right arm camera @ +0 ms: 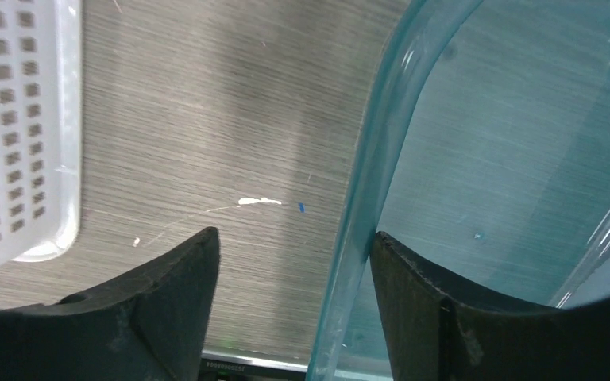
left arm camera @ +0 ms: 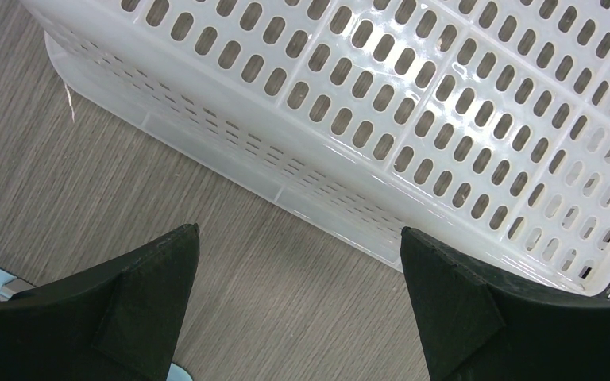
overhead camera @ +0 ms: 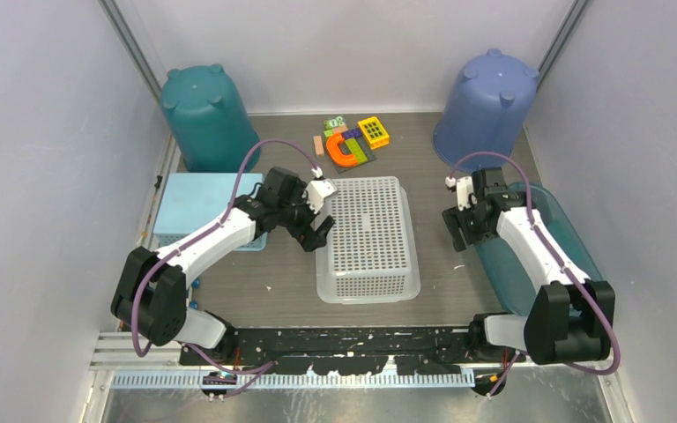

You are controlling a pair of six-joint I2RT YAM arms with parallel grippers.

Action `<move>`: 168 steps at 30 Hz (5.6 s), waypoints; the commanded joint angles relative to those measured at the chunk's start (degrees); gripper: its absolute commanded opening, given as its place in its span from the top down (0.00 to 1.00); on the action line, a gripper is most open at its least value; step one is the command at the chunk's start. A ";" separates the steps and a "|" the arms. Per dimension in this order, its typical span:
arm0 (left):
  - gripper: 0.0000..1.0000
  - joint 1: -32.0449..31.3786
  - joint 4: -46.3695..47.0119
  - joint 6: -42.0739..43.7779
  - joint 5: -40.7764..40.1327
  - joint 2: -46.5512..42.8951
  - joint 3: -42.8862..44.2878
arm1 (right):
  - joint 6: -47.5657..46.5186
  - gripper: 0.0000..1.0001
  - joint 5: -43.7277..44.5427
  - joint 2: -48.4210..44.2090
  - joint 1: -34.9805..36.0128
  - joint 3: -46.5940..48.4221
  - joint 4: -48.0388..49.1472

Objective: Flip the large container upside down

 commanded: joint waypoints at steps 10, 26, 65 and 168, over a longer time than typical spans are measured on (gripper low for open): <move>0.01 -0.20 2.94 -0.19 0.63 -2.15 -0.35 | -1.00 0.59 3.87 5.54 -0.19 -2.35 1.67; 0.01 -0.20 2.92 -0.19 0.82 -1.56 -0.29 | 0.48 0.99 1.96 -2.30 -0.12 5.10 -7.30; 0.02 -5.29 2.07 4.47 4.42 11.83 10.97 | 6.32 0.99 -22.05 -21.83 0.27 37.94 -8.14; 0.01 -4.87 -16.23 -26.76 -5.97 21.89 42.22 | -20.73 0.10 -9.50 -11.56 37.40 34.72 -22.69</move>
